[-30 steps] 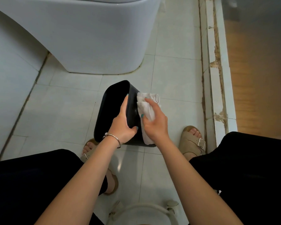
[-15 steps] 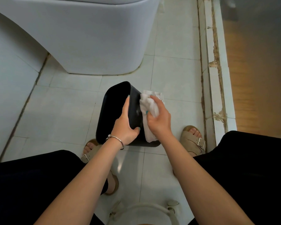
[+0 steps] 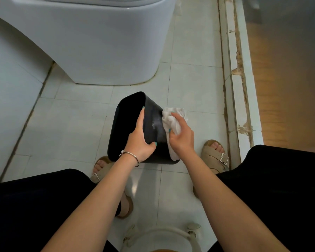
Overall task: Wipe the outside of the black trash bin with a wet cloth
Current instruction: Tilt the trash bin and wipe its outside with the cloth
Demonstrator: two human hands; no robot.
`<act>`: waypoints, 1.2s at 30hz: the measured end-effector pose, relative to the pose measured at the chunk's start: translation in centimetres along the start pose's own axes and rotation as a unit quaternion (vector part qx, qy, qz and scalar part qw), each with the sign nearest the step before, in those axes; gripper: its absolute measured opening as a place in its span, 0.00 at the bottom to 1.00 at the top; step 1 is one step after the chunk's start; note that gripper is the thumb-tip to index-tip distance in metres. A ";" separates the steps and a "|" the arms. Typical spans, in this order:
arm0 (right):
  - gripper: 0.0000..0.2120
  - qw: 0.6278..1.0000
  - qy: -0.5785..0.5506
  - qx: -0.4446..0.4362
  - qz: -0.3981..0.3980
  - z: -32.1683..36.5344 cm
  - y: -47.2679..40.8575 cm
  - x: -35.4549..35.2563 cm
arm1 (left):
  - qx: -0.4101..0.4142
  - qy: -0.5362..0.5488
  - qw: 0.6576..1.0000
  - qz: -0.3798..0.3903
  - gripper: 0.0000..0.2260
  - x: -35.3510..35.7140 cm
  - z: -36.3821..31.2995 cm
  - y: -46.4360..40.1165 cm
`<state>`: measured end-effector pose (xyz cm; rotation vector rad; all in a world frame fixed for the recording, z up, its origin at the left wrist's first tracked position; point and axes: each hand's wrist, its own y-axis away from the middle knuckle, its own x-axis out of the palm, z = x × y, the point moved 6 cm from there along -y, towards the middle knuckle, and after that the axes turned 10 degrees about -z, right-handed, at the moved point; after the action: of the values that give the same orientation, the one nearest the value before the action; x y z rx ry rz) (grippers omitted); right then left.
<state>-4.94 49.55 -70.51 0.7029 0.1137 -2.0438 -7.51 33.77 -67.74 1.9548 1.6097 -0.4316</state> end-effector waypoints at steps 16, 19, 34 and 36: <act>0.27 0.996 -0.075 -0.051 -0.001 1.6 1.7 0.2 | -0.008 0.004 0.999 0.032 0.49 0.2 -0.5 -0.3; 0.27 1.000 -0.029 -0.009 -0.006 -0.2 0.9 0.2 | -0.015 -0.007 0.999 0.047 0.52 0.1 -0.1 -0.5; 0.27 0.996 -0.057 -0.073 0.013 3.9 2.2 0.8 | 0.005 0.007 0.999 0.034 0.51 0.2 -0.6 -0.4; 0.27 0.995 -0.049 -0.082 0.005 3.2 1.7 0.7 | 0.001 0.011 0.999 0.040 0.51 0.1 -0.3 -0.5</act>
<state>-5.21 46.94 -67.85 0.4986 0.2175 -2.0283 -7.99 34.08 -67.68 2.0235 1.5391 -0.3817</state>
